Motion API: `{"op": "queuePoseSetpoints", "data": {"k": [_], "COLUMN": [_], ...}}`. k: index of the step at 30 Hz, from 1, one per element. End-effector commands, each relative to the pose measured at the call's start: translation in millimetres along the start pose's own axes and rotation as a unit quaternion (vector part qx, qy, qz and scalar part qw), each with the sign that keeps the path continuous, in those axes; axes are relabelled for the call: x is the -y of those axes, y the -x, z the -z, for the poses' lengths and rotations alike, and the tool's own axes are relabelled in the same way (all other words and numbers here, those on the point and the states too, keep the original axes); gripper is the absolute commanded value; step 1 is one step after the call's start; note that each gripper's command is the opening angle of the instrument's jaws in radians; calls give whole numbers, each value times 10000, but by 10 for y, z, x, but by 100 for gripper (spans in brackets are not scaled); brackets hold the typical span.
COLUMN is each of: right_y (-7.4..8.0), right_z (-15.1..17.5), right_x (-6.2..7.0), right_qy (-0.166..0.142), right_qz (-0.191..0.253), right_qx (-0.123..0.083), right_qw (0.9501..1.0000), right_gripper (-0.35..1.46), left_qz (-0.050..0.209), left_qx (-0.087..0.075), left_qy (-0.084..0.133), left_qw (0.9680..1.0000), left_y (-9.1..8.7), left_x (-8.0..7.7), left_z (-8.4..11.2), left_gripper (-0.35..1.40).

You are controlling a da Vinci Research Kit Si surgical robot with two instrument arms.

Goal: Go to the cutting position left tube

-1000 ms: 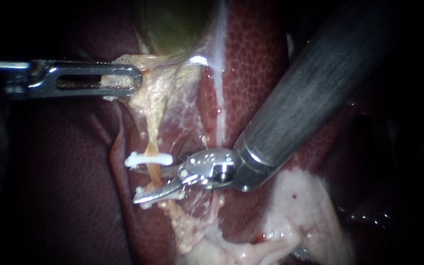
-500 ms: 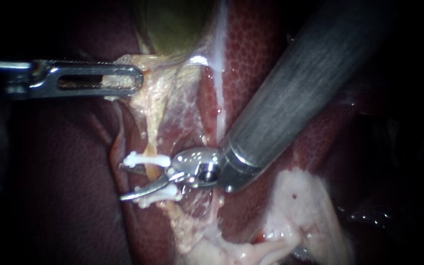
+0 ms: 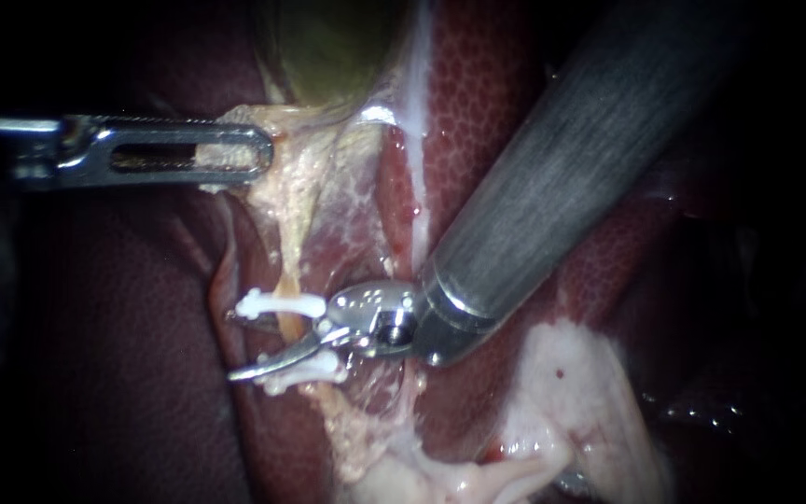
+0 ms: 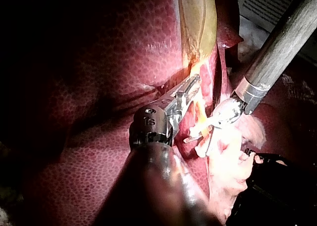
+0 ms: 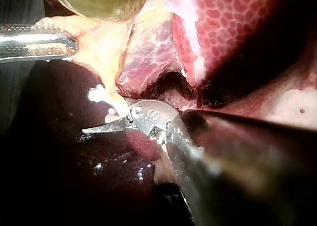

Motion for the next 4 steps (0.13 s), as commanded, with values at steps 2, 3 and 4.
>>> {"op": "queuePoseSetpoints", "data": {"k": [2, 3, 4], "right_y": [0, 0, 0], "right_z": [0, 1, 1], "right_x": [0, 1, 1], "right_qy": [-5, -6, -7], "right_qz": [-2, -1, -1], "right_qx": [2, 2, 3], "right_qw": [10000, 10000, 10000], "right_gripper": [123, 123, 123], "left_qz": [0, 0, 0], "left_qx": [1, 1, 1], "left_qy": [2, 2, 2], "left_qw": [10000, 10000, 10000], "left_y": [0, 0, 0], "left_x": [0, 0, 0], "left_z": [0, 0, 0], "left_gripper": [-35, -35, -35]}}
